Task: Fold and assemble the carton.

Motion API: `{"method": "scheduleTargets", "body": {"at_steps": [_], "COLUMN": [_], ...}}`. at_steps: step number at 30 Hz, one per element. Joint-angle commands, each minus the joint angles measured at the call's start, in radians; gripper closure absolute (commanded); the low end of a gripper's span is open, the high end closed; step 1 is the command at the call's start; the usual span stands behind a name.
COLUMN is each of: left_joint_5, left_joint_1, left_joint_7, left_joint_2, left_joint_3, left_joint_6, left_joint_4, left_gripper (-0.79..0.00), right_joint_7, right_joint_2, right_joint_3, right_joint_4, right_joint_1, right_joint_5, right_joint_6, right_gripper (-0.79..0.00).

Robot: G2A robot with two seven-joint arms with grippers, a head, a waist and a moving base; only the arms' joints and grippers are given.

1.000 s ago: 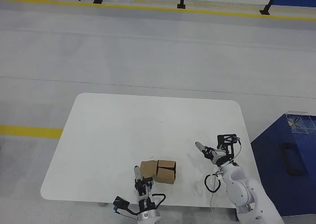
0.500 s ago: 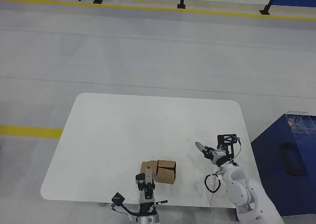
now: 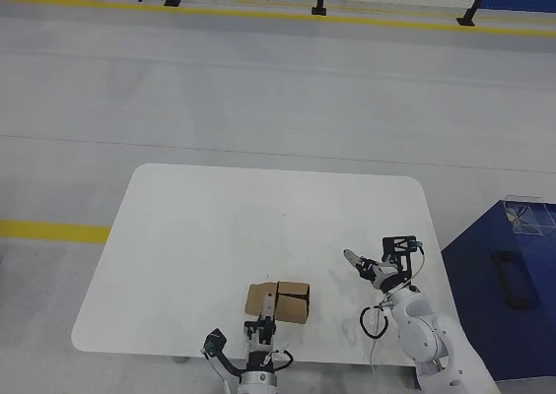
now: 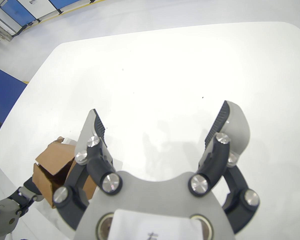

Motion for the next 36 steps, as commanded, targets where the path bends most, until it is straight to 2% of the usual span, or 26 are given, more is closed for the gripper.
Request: {"method": "scheduleTargets", "body": {"at_steps": [1, 12, 28, 32, 36], "left_joint_5": [-0.007, 0.015, -0.037, -0.032, 0.005], "left_joint_1": [-0.012, -0.070, -0.158, -0.167, -0.154], "left_joint_7": [0.020, 0.040, 0.034, 0.036, 0.049], "left_joint_2": [-0.005, -0.026, -0.055, -0.059, -0.060], "left_joint_3": [-0.007, -0.006, -0.033, -0.041, -0.049], "left_joint_6": [0.000, -0.116, -0.471, -0.586, -0.681], "left_joint_4": [0.017, 0.168, 0.407, 0.435, 0.426], "left_gripper": [-0.785, -0.785, -0.785, -0.785, -0.785], "right_joint_7": [0.000, 0.000, 0.000, 0.000, 0.000], "right_joint_2": [0.000, 0.000, 0.000, 0.000, 0.000], "right_joint_3": [0.000, 0.000, 0.000, 0.000, 0.000], "right_joint_4": [0.000, 0.000, 0.000, 0.000, 0.000], "right_joint_1": [0.000, 0.000, 0.000, 0.000, 0.000], "right_joint_5": [0.000, 0.000, 0.000, 0.000, 0.000], "right_joint_6": [0.000, 0.000, 0.000, 0.000, 0.000], "right_gripper": [-0.785, -0.785, -0.785, -0.785, -0.785]}}
